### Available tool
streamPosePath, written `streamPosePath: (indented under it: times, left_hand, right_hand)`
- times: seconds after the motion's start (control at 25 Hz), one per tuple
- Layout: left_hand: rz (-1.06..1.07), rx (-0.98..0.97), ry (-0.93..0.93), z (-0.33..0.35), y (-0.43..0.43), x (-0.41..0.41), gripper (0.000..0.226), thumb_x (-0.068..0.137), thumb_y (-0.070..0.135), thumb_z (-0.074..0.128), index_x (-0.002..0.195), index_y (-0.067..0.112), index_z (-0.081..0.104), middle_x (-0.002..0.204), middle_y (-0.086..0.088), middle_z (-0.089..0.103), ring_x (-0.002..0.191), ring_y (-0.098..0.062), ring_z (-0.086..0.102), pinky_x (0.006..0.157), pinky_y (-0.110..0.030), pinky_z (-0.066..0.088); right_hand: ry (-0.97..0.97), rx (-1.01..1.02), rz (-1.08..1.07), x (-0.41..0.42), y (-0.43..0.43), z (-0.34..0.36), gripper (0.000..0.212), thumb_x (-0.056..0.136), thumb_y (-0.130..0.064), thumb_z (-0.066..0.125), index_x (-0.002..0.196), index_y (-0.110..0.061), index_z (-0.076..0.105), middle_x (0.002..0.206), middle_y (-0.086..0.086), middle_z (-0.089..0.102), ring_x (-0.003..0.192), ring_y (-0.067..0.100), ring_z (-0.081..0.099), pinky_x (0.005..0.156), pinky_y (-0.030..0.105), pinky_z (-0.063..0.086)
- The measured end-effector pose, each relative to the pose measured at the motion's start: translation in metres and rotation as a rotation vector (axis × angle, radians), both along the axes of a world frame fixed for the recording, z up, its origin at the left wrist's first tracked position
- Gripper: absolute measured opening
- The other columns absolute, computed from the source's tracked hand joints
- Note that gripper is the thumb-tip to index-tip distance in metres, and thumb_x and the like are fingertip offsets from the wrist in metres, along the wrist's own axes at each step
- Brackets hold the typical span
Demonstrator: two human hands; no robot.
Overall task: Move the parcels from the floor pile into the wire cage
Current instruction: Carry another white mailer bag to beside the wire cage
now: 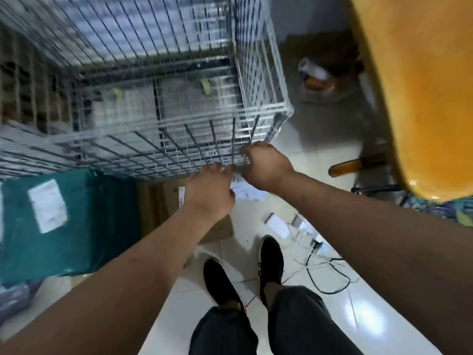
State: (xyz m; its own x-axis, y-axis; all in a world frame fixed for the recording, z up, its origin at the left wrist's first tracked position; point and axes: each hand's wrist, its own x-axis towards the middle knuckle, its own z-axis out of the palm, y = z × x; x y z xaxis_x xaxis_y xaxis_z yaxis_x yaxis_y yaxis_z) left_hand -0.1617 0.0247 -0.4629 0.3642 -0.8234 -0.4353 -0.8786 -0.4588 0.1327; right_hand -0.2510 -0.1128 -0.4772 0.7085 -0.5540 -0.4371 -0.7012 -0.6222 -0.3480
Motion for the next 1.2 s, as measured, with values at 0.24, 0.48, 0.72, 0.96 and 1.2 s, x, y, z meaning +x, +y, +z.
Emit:
streamPosePath:
  times: [0.24, 0.48, 0.72, 0.96, 1.2]
  left_hand:
    - [-0.022, -0.029, -0.072, 0.196, -0.009, -0.003, 0.056, 0.094, 0.039, 0.056, 0.148, 0.03, 0.044, 0.138, -0.008, 0.055, 0.127, -0.033, 0.054, 0.102, -0.049, 0.045]
    - [-0.023, -0.067, -0.012, 0.328, -0.003, -0.017, 0.055, 0.098, 0.046, 0.055, 0.151, 0.035, 0.043, 0.147, -0.005, 0.053, 0.131, -0.028, 0.054, 0.099, -0.044, 0.051]
    - [-0.102, -0.269, -0.021, 0.386, -0.017, -0.056, 0.052, 0.095, 0.048, 0.062, 0.144, 0.035, 0.053, 0.138, -0.003, 0.063, 0.124, -0.025, 0.061, 0.097, -0.039, 0.051]
    - [-0.093, -0.285, 0.148, 0.411, -0.059, -0.115, 0.049, 0.096, 0.047, 0.061, 0.144, 0.037, 0.053, 0.133, 0.002, 0.063, 0.116, -0.021, 0.063, 0.094, -0.042, 0.053]
    - [-0.263, -0.282, 0.142, 0.431, -0.085, -0.149, 0.05, 0.095, 0.048, 0.058, 0.142, 0.034, 0.054, 0.127, 0.003, 0.064, 0.113, -0.022, 0.063, 0.094, -0.046, 0.052]
  right_hand:
    - [0.016, -0.032, 0.042, -0.01, 0.012, 0.202, 0.031, 0.08, -0.031, 0.065, 0.11, -0.026, 0.064, 0.112, 0.007, 0.069, 0.107, 0.03, 0.066, 0.087, 0.04, 0.058]
    - [-0.074, -0.047, -0.1, -0.054, 0.034, 0.334, 0.037, 0.085, -0.033, 0.067, 0.122, -0.028, 0.064, 0.12, 0.003, 0.067, 0.112, 0.027, 0.064, 0.087, 0.035, 0.054]
    - [-0.074, -0.069, -0.21, -0.119, 0.029, 0.386, 0.049, 0.086, -0.04, 0.069, 0.133, -0.029, 0.06, 0.126, -0.001, 0.067, 0.114, 0.023, 0.063, 0.089, 0.037, 0.056]
    - [-0.007, -0.119, -0.279, -0.183, 0.008, 0.417, 0.053, 0.091, -0.046, 0.064, 0.14, -0.03, 0.053, 0.134, 0.001, 0.061, 0.125, 0.025, 0.056, 0.083, 0.033, 0.047]
    - [0.067, -0.103, -0.397, -0.234, -0.005, 0.432, 0.053, 0.092, -0.047, 0.062, 0.141, -0.029, 0.05, 0.135, 0.003, 0.06, 0.122, 0.027, 0.056, 0.086, 0.039, 0.054]
